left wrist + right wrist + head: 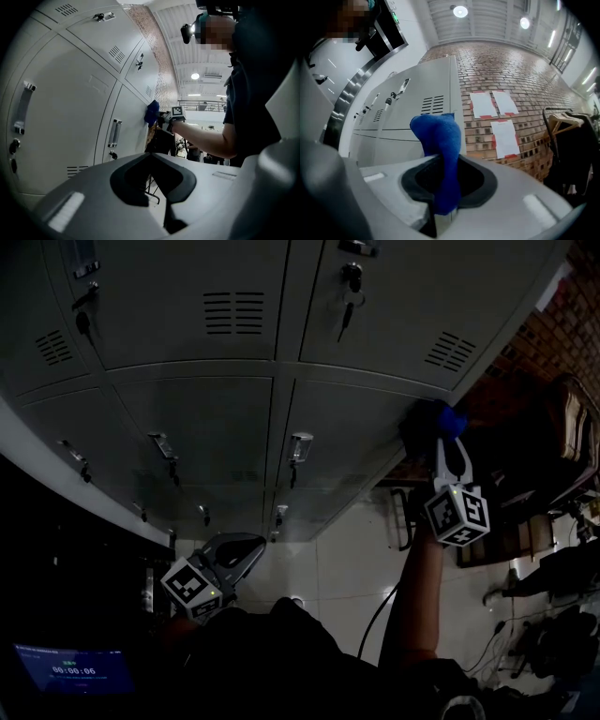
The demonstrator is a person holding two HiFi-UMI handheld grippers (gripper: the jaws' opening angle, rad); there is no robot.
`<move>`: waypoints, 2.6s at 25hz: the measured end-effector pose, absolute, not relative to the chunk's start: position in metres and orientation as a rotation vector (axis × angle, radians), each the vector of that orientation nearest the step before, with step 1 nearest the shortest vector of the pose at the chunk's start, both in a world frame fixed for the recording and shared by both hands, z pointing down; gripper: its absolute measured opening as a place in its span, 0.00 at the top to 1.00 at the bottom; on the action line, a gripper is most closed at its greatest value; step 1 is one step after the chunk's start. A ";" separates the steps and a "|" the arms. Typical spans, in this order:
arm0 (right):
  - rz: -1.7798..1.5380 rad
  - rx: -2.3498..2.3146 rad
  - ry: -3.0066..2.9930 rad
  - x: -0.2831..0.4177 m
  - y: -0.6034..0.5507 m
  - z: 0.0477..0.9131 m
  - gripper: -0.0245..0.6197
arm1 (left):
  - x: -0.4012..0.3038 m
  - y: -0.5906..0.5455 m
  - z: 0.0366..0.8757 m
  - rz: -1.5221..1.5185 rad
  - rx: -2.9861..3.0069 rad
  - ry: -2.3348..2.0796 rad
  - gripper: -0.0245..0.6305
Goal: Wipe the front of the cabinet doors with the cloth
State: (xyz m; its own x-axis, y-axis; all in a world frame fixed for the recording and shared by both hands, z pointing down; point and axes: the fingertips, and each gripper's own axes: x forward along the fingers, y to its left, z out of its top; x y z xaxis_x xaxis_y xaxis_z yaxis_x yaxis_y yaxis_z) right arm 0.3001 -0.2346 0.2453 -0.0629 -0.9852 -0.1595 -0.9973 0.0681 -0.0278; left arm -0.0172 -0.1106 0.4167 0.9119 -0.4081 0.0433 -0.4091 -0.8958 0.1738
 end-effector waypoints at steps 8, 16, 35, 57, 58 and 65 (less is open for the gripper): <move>0.097 -1.721 2.390 0.192 -0.213 0.267 0.85 | -0.036 -0.108 0.421 0.000 2.911 -0.658 0.96; 0.056 -1.470 2.620 0.084 -0.237 0.303 0.85 | -0.066 -0.107 0.437 0.004 2.880 -0.741 0.96; 0.053 -1.718 2.507 0.160 -0.261 0.321 0.85 | -0.066 -0.091 0.443 0.031 2.877 -0.751 0.96; 0.025 -1.933 2.371 0.302 -0.241 0.335 0.85 | 0.028 -0.094 0.444 0.069 2.919 -0.687 0.96; 0.022 -1.921 2.370 0.300 -0.238 0.335 0.85 | 0.031 -0.096 0.443 0.070 2.926 -0.686 0.96; -0.005 -1.814 2.445 0.238 -0.220 0.349 0.85 | 0.035 -0.102 0.423 0.027 2.982 -0.651 0.96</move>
State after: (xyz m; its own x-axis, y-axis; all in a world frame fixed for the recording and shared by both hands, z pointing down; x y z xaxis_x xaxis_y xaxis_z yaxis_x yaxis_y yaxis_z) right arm 0.2377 -0.2202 0.3489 -0.2871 -0.9549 -0.0758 -0.9546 0.2918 -0.0602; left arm 0.0348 -0.1024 0.4233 0.9091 -0.4150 0.0363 -0.4166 -0.9053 0.0829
